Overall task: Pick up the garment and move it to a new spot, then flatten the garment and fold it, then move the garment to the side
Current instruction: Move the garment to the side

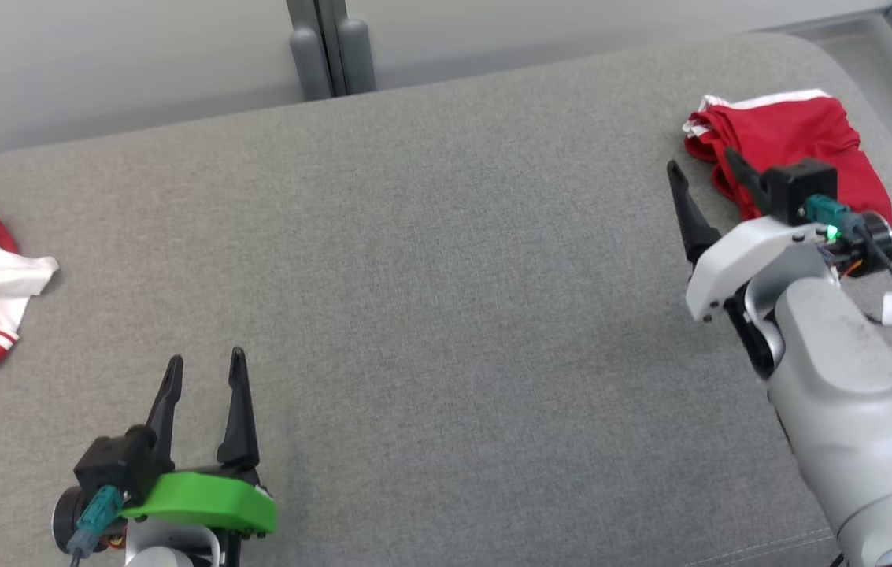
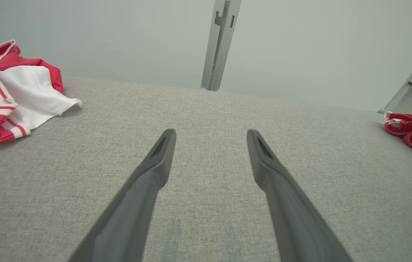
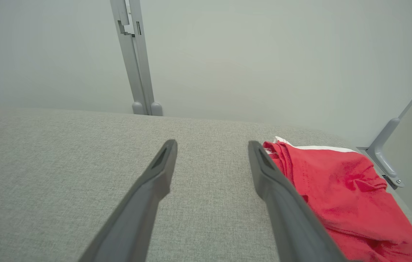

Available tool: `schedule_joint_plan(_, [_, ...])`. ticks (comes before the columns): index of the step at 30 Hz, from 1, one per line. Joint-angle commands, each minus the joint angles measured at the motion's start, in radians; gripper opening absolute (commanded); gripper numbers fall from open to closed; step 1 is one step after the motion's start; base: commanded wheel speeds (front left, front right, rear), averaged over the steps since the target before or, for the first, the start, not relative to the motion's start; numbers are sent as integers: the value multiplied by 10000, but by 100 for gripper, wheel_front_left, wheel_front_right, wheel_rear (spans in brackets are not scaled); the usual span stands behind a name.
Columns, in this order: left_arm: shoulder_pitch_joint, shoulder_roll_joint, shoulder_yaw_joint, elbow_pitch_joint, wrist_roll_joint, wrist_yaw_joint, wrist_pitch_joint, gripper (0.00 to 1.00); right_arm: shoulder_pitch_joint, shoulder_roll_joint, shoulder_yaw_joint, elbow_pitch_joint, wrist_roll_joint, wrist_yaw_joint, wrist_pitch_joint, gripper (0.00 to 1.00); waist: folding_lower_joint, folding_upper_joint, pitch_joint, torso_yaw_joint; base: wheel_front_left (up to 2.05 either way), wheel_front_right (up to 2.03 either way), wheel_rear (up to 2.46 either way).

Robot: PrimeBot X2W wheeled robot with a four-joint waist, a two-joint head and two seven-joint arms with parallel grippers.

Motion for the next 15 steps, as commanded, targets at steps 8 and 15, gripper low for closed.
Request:
schedule_joint_plan(8, [1379, -6, 291, -105, -425, 275, 8, 100, 3090, 779, -1200, -2082, -1238, -11, -17, 100, 0, 0, -1650, 520, 0, 0, 0])
schedule_joint_plan(15, [2039, -6, 166, -250, -569, 387, 8, 100, 5120, 877, -1129, -3691, -397, -13, -18, 100, 0, 0, -1846, 592, 0, 0, 0])
